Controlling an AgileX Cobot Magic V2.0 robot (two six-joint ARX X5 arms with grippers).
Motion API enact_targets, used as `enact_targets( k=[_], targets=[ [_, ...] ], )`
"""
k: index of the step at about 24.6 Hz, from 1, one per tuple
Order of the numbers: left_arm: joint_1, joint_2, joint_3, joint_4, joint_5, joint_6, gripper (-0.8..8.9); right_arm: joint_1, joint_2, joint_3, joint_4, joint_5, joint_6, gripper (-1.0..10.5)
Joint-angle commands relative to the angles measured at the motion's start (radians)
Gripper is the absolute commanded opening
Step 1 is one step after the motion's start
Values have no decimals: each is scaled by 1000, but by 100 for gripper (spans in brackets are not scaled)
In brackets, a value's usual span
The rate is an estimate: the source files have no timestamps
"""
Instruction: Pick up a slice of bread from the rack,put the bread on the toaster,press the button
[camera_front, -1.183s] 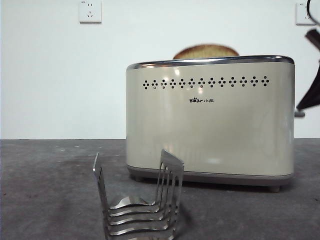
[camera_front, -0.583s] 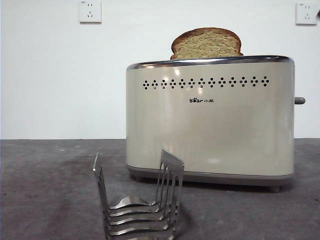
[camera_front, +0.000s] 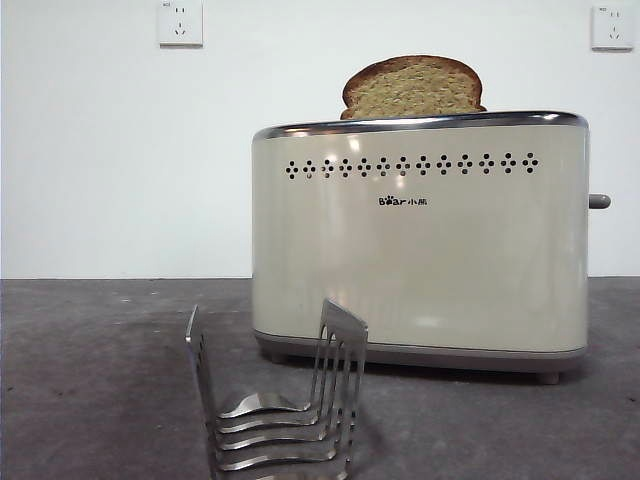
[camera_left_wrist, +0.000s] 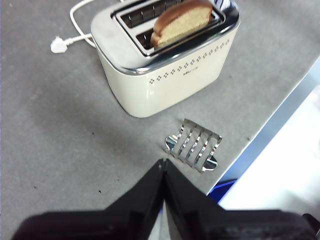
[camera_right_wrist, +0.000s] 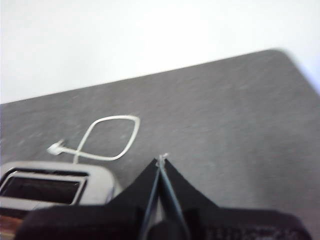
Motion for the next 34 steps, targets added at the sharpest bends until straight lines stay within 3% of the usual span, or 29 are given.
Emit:
enact_targets(
  k=[1,6,13,16,19,21,25,28,30,34],
  targets=[
    [3,35,-5,4,4,-6,-3,2,3,72,-64,43,-24,-1],
    [3,118,-5,4,4,-6,-3,2,32,174,-220,136,-24,0],
    [14,209,-5,4,4,-6,-3,2,90,227,-435,142,-23,0],
    [52,225,-5,4,5,-6,-3,2,119,225,-435,147,-24,0],
    [114,222,-5,4,5,-3,-4,2,164,225,-435,148,-23,0],
    [172,209,-5,4,4,60,-3,2,198,225,-435,148,-23,0],
    [377,147,-36,21,4,77,-3,2,300,225,-435,149,-23,0],
    [560,28,-208,252,4,126,-3,2,389,225,-420,149,-23,0],
    [667,-84,-412,519,4,171,-3,2,447,225,-394,149,-23,0],
    [802,-327,-892,1032,10,170,-3,2,544,225,-309,149,-23,0]
  ],
)
